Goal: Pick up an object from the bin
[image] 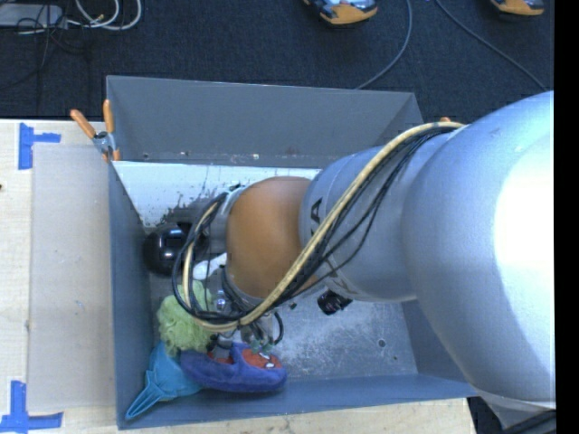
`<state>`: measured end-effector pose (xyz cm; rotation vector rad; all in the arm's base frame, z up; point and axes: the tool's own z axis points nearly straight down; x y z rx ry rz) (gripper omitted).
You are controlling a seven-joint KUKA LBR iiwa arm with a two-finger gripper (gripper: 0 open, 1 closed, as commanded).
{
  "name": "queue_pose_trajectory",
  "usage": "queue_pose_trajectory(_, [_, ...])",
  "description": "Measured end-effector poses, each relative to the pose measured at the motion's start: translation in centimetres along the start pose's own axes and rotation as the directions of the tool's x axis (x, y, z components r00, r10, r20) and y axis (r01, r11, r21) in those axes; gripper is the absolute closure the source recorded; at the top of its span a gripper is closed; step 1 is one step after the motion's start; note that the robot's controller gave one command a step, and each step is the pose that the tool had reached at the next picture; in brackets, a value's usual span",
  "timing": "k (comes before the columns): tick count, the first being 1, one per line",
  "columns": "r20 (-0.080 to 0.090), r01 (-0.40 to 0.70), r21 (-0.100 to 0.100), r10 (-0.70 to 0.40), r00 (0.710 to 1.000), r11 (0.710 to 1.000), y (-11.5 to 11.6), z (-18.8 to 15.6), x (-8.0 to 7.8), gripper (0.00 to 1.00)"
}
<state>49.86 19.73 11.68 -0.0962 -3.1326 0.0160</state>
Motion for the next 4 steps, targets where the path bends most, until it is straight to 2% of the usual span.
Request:
queue_pose_trajectory(1, [0.037,0.092,-0.003,-0.092,0.995,0.996,-0.5,3.8,1.6,1.00])
queue_pose_trajectory(2, [0.044,0.052,-0.006,-0.051,0.998,0.999,3.7,0.3,-4.8,1.00])
queue_pose_trajectory(3, [0.054,0.111,-0.006,-0.110,0.992,0.994,4.8,-21.8,-8.8,1.00])
queue_pose_trajectory(4, [0.044,-0.003,-0.008,0.004,0.999,1.000,0.6,-12.4,-6.0,1.00])
